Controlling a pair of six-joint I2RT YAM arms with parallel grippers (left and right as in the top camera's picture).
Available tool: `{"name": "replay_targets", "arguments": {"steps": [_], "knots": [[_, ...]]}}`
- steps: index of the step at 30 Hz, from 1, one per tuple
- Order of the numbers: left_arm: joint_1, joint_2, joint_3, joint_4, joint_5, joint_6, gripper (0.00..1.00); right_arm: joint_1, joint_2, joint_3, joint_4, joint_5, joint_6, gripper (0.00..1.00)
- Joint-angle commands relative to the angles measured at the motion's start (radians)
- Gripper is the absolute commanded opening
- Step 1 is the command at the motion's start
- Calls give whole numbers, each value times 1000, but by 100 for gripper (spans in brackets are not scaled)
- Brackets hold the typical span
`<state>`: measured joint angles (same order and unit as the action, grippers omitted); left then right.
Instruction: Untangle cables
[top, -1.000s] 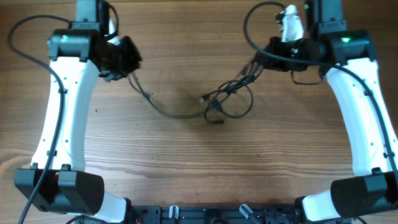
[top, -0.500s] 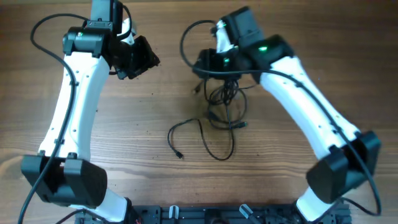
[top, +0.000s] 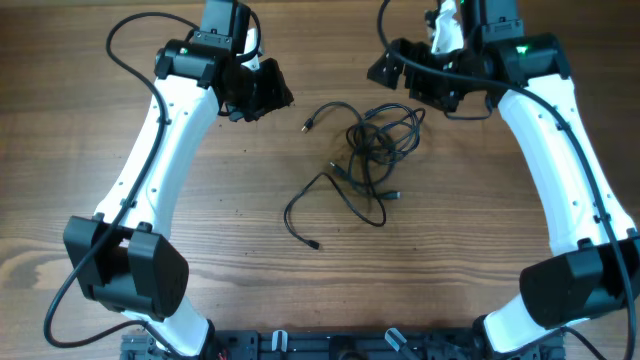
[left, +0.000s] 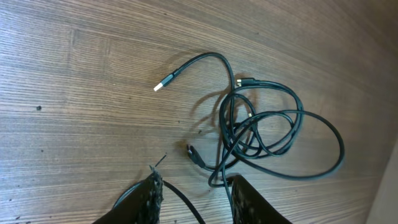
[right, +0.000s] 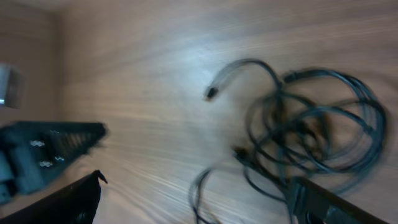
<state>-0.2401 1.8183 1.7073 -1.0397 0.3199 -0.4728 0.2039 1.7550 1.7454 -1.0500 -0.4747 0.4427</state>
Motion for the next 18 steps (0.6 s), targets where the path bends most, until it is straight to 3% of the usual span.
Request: {"name": "replay_targets", "arguments": {"steps": [1,6,10,18], "knots": [[-9,6,-2,24,8,7,40,-11,-11,14,-35,168,-21,98],[-139,51,-2,106,140,182,50,-198,-11,14,-68,163,-50,99],[-239,130,-2,109,140,182,49,-303,-11,14,-85,161,-80,100],[-383,266,-2,155,140,182,45,-315,-11,13,-91,167,-155,100]]}}
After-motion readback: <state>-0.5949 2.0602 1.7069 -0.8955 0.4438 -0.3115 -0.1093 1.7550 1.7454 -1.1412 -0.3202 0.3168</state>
